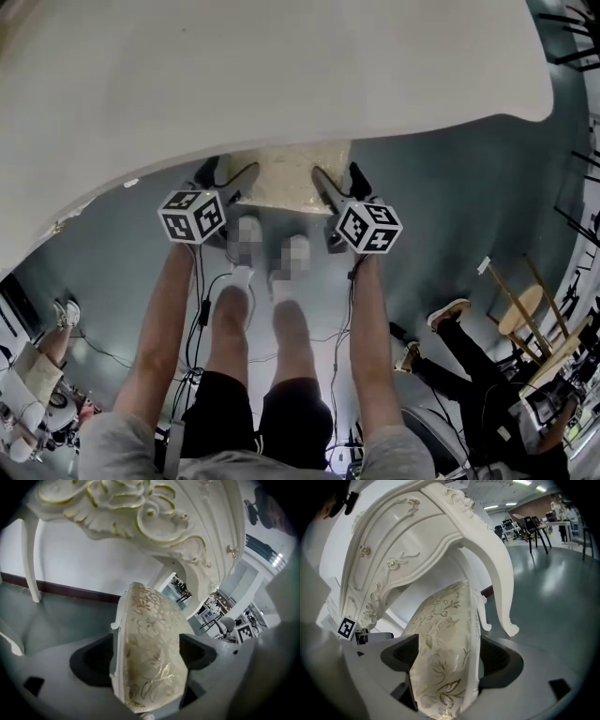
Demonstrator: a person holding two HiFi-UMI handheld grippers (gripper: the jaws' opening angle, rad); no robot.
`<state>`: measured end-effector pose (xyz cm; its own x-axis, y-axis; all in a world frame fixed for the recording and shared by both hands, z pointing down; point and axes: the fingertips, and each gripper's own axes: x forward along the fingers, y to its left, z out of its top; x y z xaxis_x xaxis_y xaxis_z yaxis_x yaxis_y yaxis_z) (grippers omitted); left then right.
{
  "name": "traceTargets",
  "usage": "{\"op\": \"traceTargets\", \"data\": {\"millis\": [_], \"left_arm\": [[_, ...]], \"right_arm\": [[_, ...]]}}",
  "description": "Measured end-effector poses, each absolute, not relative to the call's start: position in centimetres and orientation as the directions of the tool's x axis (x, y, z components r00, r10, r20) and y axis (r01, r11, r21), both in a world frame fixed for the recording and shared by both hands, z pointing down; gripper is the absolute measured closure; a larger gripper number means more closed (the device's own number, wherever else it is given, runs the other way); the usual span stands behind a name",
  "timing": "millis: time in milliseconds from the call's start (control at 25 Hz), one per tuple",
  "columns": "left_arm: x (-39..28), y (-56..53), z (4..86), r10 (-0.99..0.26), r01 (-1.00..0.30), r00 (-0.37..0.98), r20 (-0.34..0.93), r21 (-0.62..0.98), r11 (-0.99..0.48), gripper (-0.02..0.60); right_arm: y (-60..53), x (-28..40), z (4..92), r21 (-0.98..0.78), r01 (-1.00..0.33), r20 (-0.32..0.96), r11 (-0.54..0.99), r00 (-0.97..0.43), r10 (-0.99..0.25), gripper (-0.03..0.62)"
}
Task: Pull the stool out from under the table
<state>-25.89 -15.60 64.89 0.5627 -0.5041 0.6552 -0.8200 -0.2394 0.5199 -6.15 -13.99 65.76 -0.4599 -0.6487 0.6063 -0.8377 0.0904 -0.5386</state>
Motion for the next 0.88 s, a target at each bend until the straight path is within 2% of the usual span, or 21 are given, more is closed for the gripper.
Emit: {"op": "traceTargets", "data": {"millis": [280,440,560,880], "left_arm": [[-25.5,-15.6,68.1,-0.439,-0.806,0.585,0.682,0.55,-0.22,0.15],[-25.3,-15.8,69.2,-0.399,-0.733,0.663,0.634,0.658,-0.172,0.12],[-24.8,-15.7,69.6,-0.381,-0.688,0.705,0.598,0.708,-0.162,0.12],[-24.2,-15.8,68.8,-0.326,-0.678,0.731,0.6,0.695,-0.239,0.164]], "right_arm": [[-14.1,-6.6,67.4,-0.581,-0.807,0.602,0.105,-0.513,-0.612,0.186],[-14.5,-7.3,67.6,-0.657,-0.744,0.542,0.123,-0.579,-0.609,0.187],[-14.4,-7.6,67.9,-0.696,-0.709,0.51,0.116,-0.601,-0.615,0.186],[-14.2,-7.3,68.0,-0.677,-0.73,0.544,0.088,-0.578,-0.608,0.187]]}}
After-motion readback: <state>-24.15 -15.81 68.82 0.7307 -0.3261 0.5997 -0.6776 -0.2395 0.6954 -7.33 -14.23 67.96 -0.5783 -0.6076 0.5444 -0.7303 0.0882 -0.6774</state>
